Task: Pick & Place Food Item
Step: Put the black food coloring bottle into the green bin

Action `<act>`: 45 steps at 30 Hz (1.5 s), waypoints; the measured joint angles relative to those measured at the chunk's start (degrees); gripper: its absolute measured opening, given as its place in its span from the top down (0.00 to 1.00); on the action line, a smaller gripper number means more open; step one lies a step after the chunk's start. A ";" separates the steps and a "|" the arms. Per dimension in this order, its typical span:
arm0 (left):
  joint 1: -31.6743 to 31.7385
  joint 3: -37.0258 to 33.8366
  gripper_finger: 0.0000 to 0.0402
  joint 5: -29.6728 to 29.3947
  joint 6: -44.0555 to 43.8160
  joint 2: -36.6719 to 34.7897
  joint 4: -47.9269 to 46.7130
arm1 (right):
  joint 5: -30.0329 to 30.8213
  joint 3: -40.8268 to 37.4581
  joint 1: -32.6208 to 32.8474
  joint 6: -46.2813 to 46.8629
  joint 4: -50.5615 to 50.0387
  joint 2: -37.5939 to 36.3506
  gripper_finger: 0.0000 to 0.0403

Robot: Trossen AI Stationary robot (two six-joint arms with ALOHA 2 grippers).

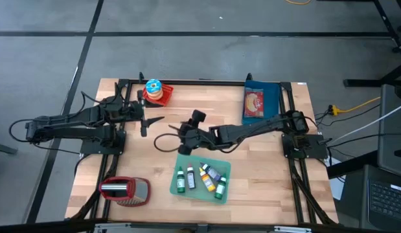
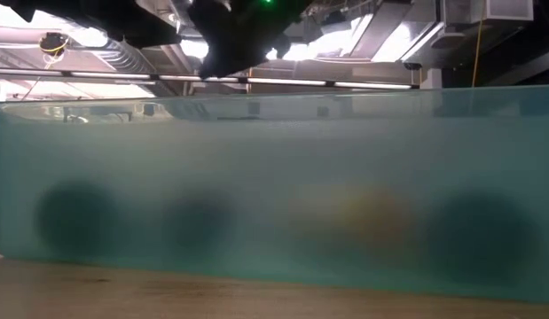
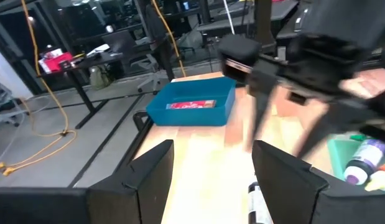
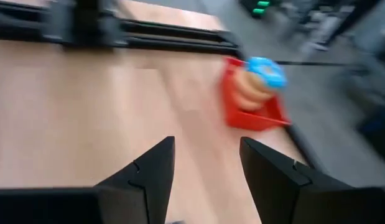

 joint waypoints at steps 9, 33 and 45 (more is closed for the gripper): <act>0.00 0.00 0.47 -1.14 -0.44 0.02 -0.66 | -11.80 -0.68 1.84 -2.66 -2.46 -6.61 0.54; -0.02 -0.02 0.47 -2.04 -2.99 0.17 -1.30 | -29.63 -51.66 -9.75 13.35 33.19 -20.58 0.54; -0.03 -0.02 0.47 -2.04 -3.02 0.17 -3.90 | -38.39 -46.09 -13.37 11.44 35.19 -10.00 0.54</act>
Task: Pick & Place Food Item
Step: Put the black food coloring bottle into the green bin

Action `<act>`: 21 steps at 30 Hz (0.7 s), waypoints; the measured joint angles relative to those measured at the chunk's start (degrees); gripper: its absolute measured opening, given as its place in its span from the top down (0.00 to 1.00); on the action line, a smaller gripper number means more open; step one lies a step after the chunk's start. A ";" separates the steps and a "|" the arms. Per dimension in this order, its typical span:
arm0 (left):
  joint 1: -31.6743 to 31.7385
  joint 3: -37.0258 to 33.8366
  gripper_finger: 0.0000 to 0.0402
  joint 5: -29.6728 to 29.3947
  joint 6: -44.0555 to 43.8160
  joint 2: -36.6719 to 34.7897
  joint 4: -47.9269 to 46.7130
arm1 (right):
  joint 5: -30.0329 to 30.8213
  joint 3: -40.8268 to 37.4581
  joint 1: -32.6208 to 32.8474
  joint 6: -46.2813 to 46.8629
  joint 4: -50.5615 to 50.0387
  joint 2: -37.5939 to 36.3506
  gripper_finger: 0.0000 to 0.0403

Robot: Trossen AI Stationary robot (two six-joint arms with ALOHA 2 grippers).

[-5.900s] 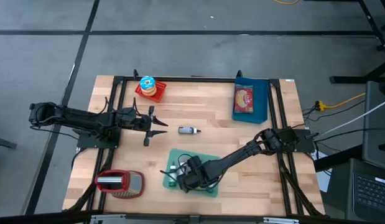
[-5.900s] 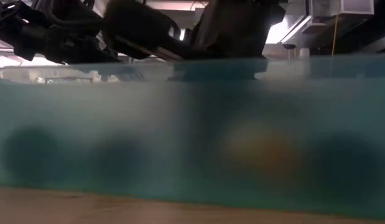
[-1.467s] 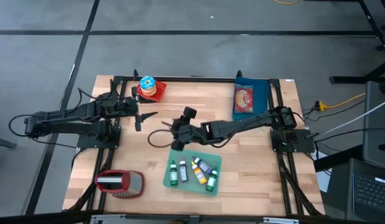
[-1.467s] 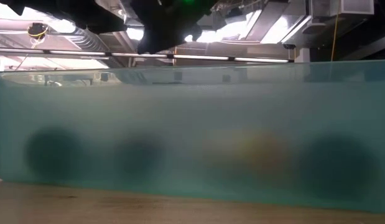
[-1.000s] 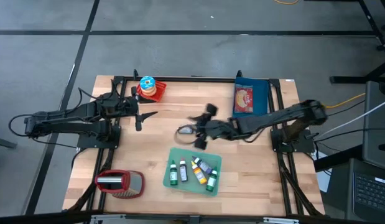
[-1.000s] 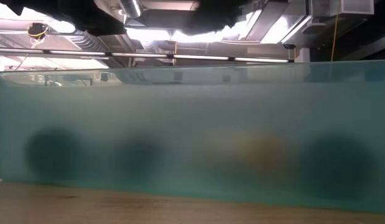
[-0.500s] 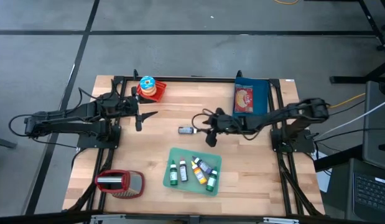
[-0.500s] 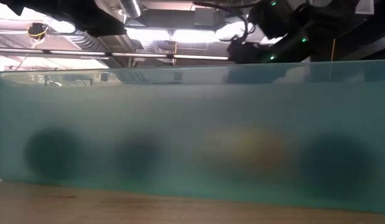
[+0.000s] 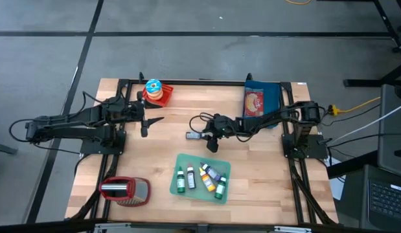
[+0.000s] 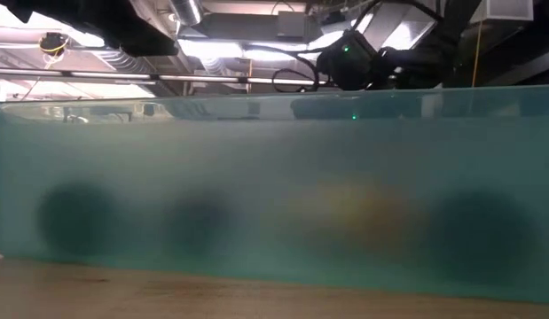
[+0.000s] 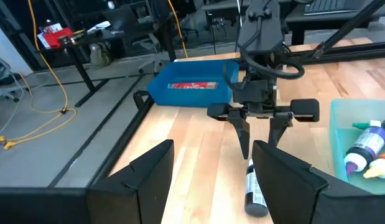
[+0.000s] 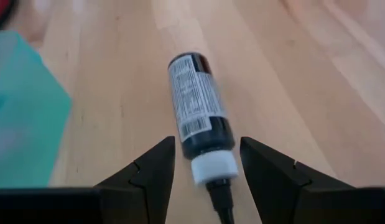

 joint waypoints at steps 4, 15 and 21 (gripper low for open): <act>0.01 0.00 0.47 0.00 0.02 0.02 0.02 | -0.38 0.13 -0.46 -0.93 -0.24 0.12 0.54; 0.01 0.00 0.47 0.02 0.01 0.01 0.02 | -3.27 0.15 -1.88 -0.95 -0.55 0.16 0.54; -0.01 0.00 0.47 1.26 0.00 0.00 0.03 | -4.52 0.20 -2.10 -0.52 0.27 3.44 0.54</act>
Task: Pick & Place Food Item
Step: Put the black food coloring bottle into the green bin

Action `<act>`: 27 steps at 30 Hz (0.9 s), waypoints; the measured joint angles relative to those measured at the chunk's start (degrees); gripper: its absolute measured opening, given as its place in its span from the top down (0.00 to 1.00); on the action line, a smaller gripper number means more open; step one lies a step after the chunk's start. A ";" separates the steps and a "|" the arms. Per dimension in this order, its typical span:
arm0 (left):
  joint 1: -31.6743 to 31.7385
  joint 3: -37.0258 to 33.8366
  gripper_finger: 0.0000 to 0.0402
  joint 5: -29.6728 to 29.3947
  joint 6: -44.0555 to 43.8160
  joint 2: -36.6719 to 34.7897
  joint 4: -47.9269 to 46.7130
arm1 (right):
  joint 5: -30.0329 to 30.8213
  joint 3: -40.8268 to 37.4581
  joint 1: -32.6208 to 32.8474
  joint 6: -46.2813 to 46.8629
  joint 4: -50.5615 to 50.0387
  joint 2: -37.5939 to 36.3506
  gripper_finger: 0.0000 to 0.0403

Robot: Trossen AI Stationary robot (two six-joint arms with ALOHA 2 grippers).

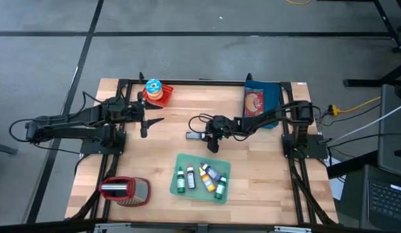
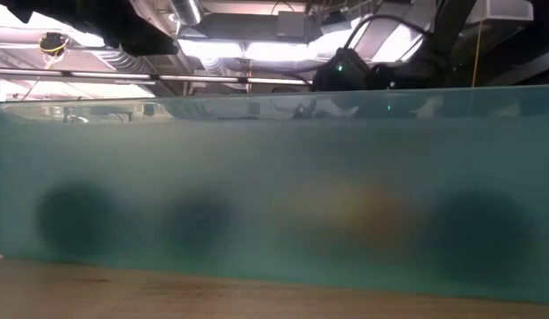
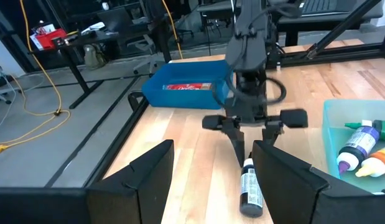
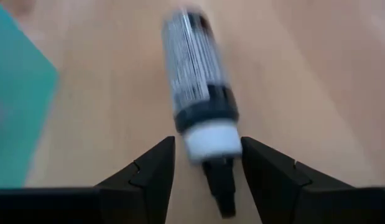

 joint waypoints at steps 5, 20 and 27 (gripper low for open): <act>0.00 0.00 0.47 0.10 0.02 0.02 -0.01 | 0.25 0.01 -0.06 0.74 4.21 3.01 0.54; 0.02 0.00 0.47 0.10 0.01 0.00 0.01 | 0.44 -0.04 -1.33 -1.06 6.31 3.37 0.63; 0.02 0.00 0.47 0.08 0.00 0.01 0.01 | 0.60 -0.05 -1.33 -2.17 6.98 3.35 0.72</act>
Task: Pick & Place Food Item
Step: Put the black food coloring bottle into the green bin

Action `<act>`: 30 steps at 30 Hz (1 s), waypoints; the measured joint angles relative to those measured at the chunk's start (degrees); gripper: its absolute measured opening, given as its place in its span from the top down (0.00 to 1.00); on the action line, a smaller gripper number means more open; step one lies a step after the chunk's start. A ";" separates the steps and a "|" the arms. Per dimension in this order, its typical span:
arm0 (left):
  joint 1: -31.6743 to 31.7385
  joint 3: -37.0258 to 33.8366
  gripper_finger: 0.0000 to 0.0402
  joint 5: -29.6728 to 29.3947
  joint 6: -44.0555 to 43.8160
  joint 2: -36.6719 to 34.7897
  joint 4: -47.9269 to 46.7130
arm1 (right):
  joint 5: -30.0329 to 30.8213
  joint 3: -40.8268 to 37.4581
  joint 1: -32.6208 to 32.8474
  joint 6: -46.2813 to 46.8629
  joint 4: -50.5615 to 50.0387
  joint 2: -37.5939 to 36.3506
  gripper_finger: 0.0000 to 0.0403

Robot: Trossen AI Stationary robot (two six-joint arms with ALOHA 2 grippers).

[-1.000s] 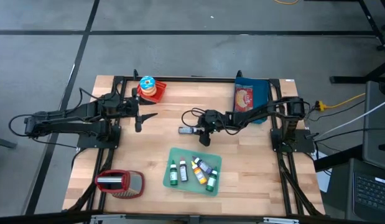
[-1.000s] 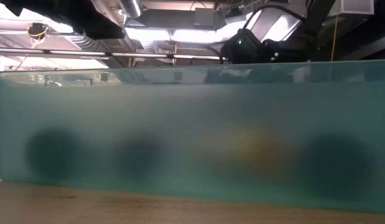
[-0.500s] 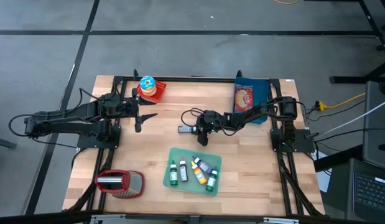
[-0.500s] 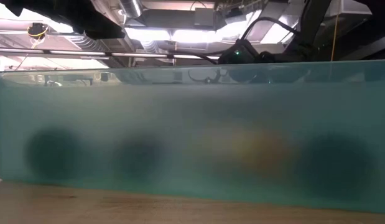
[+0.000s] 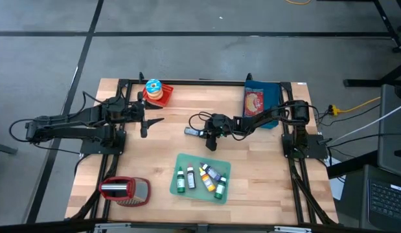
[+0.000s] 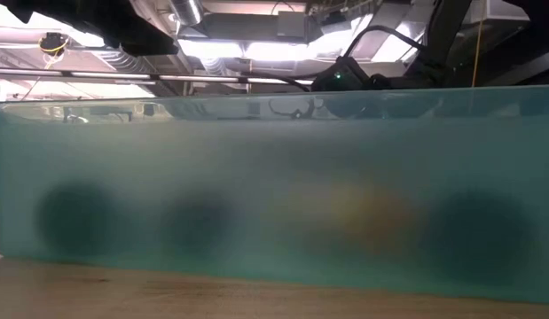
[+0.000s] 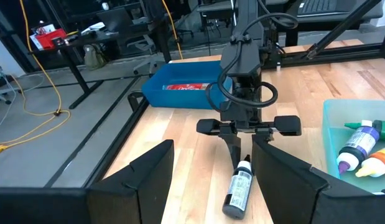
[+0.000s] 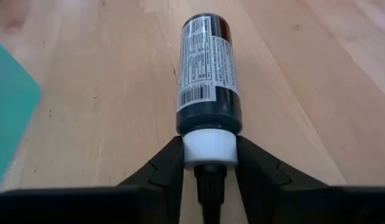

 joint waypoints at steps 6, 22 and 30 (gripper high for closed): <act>0.00 0.00 0.47 0.00 0.00 -0.01 0.00 | -0.77 -0.02 0.00 -0.39 3.64 0.00 0.72; 0.00 0.00 0.47 -0.33 0.00 0.01 0.00 | -19.18 13.46 7.73 -6.32 -1.84 -0.26 0.72; 0.00 0.00 0.47 -0.31 0.00 -0.01 0.00 | -18.93 16.50 14.37 -7.53 -17.21 -0.26 0.72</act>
